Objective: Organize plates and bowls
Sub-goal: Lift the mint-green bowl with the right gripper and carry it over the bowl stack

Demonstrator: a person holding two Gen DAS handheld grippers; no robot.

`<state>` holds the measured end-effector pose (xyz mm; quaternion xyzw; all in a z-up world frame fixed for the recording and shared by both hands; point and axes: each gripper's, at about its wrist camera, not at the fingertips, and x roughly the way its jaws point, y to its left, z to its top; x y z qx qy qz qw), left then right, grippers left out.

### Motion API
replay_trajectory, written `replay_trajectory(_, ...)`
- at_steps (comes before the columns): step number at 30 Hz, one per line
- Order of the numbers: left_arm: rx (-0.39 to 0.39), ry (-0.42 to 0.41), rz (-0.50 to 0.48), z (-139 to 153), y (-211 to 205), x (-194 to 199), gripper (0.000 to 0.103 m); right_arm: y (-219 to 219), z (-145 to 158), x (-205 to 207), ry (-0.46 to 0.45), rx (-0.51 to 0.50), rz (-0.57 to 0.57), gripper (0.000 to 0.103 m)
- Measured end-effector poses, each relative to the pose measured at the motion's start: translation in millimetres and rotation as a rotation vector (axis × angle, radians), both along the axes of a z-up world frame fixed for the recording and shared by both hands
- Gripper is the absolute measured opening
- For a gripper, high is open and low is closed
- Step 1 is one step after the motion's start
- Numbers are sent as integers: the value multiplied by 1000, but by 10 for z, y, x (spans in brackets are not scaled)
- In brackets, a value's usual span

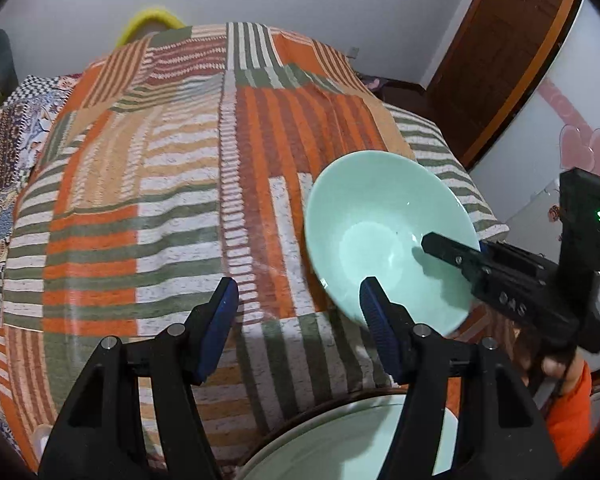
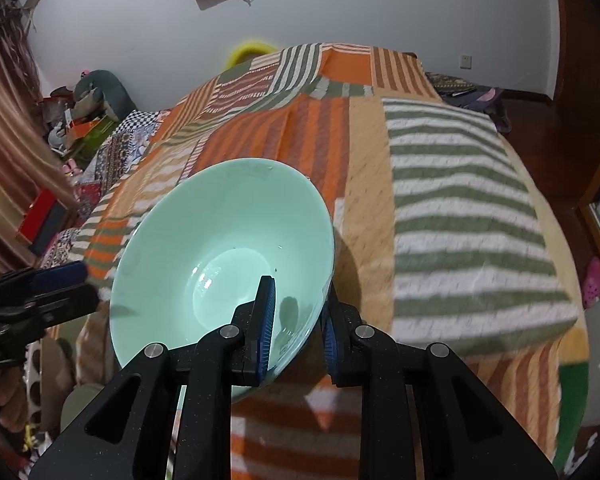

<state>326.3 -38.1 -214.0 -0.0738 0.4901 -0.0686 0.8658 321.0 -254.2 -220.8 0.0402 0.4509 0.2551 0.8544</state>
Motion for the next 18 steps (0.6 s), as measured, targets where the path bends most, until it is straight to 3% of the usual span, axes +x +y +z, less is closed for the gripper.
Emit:
replay_trajectory(3, 8, 20, -15, -68, -61, 66, 43, 18, -23, -3, 21, 10, -6, 24)
replay_trajectory(12, 7, 22, -38, -135, -168, 229, 19, -31, -16, 64, 32, 51, -67, 25)
replay_trajectory(18, 5, 26, -38, -119, -169, 188, 19, 92, 97, -47, -17, 3, -52, 25)
